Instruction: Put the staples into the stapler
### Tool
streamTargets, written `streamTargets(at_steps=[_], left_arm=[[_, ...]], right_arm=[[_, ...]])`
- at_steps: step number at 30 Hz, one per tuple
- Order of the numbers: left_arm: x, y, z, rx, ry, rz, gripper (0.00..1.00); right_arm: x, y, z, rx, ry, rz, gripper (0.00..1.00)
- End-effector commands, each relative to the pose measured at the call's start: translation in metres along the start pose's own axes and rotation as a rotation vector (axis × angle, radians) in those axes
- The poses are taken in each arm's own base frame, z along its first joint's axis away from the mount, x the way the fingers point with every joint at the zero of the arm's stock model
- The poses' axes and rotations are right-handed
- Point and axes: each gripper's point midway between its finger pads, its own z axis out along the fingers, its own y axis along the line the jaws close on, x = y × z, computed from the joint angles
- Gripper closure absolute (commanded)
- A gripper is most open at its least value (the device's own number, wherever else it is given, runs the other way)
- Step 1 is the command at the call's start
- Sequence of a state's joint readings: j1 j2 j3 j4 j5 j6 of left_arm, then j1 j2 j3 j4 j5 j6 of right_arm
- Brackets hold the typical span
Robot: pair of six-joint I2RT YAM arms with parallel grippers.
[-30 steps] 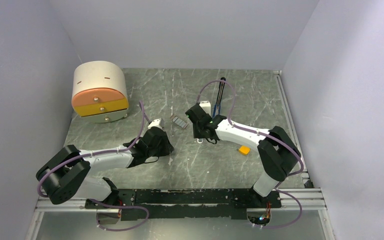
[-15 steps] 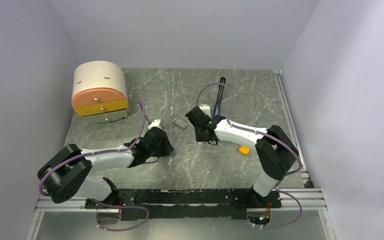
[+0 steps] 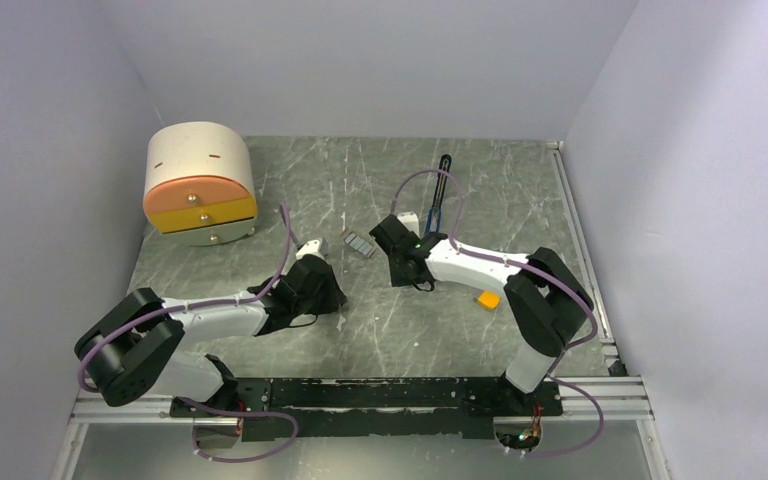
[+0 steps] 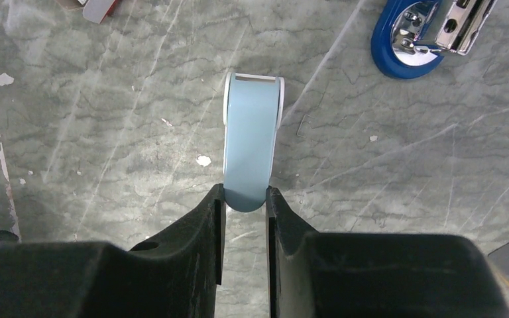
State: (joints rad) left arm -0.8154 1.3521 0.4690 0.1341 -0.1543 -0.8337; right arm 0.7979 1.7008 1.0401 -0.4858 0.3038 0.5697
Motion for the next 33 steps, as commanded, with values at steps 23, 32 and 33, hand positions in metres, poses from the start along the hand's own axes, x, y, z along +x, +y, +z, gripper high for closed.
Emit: streamTargets(at_steps=[23,32,33], left_arm=[[-0.01,-0.002,-0.001,-0.001,-0.038,0.008,0.73],[-0.013,-0.005,-0.006,0.017,-0.054,0.001,0.65],[-0.014,-0.005,-0.006,0.017,-0.057,0.001,0.64]], right_arm=[[-0.037,-0.008,-0.019,0.028,-0.091,0.022,0.48],[-0.01,-0.002,-0.004,-0.059,-0.056,-0.005,0.31],[-0.008,-0.002,0.0,-0.052,-0.05,-0.01,0.31]])
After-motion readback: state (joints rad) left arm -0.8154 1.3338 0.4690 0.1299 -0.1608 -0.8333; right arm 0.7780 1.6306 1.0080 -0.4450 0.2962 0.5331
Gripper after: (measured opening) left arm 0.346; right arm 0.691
